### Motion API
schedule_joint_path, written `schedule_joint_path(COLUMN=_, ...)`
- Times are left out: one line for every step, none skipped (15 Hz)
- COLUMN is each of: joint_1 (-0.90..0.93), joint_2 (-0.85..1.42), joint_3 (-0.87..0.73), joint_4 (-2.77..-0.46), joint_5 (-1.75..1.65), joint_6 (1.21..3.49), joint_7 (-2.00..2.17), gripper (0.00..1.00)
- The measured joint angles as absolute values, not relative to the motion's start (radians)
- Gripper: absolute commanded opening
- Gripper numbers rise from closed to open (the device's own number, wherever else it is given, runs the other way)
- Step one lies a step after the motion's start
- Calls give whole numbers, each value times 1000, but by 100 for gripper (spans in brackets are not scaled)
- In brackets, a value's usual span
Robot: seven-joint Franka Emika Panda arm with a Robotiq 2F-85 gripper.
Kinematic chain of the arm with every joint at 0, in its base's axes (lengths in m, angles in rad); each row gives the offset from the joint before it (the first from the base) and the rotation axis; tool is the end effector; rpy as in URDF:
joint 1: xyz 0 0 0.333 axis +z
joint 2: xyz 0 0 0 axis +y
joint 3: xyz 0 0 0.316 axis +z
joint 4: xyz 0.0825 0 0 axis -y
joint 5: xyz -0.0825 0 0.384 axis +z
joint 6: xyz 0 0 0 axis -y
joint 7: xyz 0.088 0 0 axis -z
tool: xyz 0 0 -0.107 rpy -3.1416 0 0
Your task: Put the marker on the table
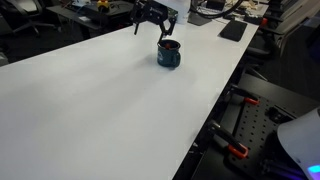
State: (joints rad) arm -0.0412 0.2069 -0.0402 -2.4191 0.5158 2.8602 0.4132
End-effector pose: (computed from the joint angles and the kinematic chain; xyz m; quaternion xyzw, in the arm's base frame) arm 0.5071 -0.0688 0.2450 -0.8742 0.4622 -0.0967 0.1126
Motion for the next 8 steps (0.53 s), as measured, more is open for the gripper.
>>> schedule_joint_path(joint_1=-42, joint_2=207, joint_3=-40, joint_4=-2419, joint_5=516, joint_6=2860, joint_7=413, gripper=100)
schedule_joint_path(joint_1=-43, joint_2=210, joint_3=-40, joint_4=-2418, joint_5=516, joint_6=2860, joint_7=413, gripper=100)
schedule_joint_path(joint_1=-45, joint_2=215, joint_3=-42, joint_4=-2415, joint_5=516, joint_6=2860, joint_7=413, gripper=100)
schedule_joint_path(joint_1=-46, joint_2=217, joint_3=-43, joint_4=-2415, joint_5=516, joint_6=2860, joint_7=413, gripper=100)
schedule_joint_path(joint_1=-46, joint_2=218, joint_3=-43, joint_4=-2414, joint_5=516, joint_6=2860, joint_7=413, gripper=100)
schedule_joint_path(joint_1=-46, joint_2=219, joint_3=-43, joint_4=-2413, joint_5=516, joint_6=2860, joint_7=413, gripper=100)
schedule_joint_path(joint_1=-47, joint_2=219, joint_3=-43, joint_4=-2414, joint_5=516, joint_6=2860, joint_7=413, gripper=100)
schedule_joint_path(joint_1=-47, joint_2=220, joint_3=-42, joint_4=-2414, joint_5=516, joint_6=2860, joint_7=413, gripper=100)
